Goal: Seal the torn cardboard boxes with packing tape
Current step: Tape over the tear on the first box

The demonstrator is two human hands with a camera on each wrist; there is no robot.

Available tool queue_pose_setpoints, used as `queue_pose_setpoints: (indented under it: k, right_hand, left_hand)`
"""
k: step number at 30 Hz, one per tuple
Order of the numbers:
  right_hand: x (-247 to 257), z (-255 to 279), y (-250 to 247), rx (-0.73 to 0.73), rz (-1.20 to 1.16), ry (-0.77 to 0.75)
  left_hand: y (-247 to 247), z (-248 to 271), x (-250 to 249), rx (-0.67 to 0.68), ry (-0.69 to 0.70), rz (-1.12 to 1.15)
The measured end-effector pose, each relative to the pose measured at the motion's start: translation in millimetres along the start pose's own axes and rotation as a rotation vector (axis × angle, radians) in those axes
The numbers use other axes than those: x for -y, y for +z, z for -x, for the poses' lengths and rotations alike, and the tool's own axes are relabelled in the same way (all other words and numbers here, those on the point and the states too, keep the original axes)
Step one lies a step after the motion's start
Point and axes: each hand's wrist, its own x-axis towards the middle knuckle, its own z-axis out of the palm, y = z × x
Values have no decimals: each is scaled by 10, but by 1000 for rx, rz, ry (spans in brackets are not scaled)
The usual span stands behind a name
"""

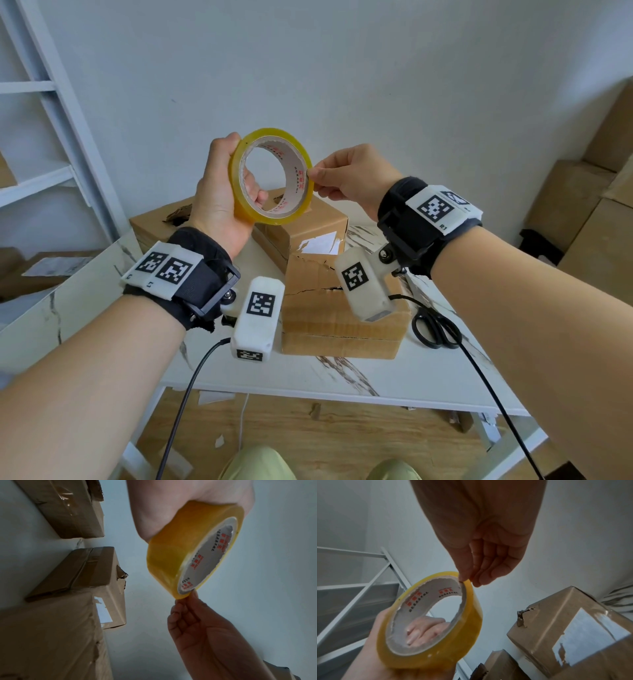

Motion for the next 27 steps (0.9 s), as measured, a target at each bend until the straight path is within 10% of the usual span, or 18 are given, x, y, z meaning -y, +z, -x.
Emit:
queue_pose_setpoints:
  k: [27]
  right_hand:
    - [-31,18,102,-25,368,-265]
  left_hand:
    - [-104,-49,-160,173,-22,-588]
